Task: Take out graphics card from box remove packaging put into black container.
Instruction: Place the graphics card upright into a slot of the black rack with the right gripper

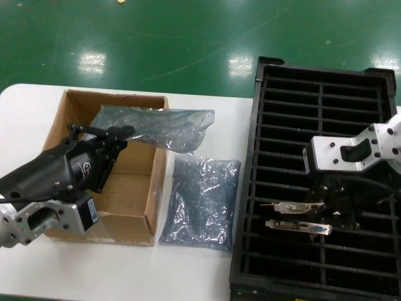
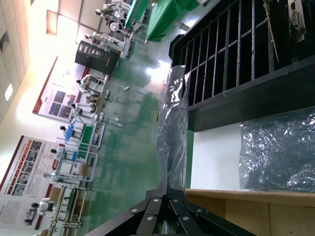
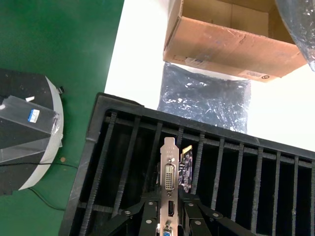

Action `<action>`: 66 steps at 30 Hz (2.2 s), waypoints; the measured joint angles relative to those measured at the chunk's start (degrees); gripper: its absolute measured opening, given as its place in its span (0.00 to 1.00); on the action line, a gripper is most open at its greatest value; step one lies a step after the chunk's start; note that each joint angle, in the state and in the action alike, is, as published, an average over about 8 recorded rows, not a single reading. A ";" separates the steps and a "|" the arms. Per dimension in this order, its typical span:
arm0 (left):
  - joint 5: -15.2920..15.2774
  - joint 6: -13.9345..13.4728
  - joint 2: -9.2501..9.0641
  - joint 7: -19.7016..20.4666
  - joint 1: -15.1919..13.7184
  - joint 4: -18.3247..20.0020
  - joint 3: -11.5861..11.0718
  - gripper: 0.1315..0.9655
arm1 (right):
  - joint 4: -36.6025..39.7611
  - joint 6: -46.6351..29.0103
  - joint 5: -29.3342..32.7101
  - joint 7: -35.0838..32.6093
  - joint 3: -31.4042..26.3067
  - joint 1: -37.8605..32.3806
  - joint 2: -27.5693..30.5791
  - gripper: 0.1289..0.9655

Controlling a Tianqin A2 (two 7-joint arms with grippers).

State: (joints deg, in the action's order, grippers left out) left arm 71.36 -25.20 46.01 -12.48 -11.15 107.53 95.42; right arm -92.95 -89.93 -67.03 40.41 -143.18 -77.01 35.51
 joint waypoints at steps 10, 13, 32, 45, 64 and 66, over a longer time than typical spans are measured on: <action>0.00 0.00 0.00 0.00 0.00 0.00 0.00 0.01 | 4.74 0.01 0.55 -1.33 -0.20 -1.17 -2.28 0.07; 0.00 0.00 0.00 0.00 0.00 0.00 0.00 0.01 | 6.83 0.01 0.79 -1.72 -0.54 -1.64 -3.36 0.07; 0.00 0.00 0.00 0.00 0.00 0.00 0.00 0.01 | 19.03 1.08 4.97 -3.81 -0.55 -3.25 -8.78 0.07; 0.00 0.00 0.00 0.00 0.00 0.00 0.00 0.01 | 21.33 2.13 9.17 -5.13 1.09 -1.94 -11.33 0.07; 0.00 0.00 0.00 0.00 0.00 0.00 0.00 0.01 | 19.49 1.76 9.71 -6.24 4.07 0.21 -11.35 0.26; 0.00 0.00 0.00 0.00 0.00 0.00 0.00 0.01 | 17.85 2.40 9.44 -5.97 5.22 0.97 -10.24 0.31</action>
State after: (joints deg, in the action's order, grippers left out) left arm 71.36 -25.20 46.01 -12.48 -11.15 107.53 95.42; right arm -75.09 -87.53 -57.58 34.44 -137.96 -76.04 25.28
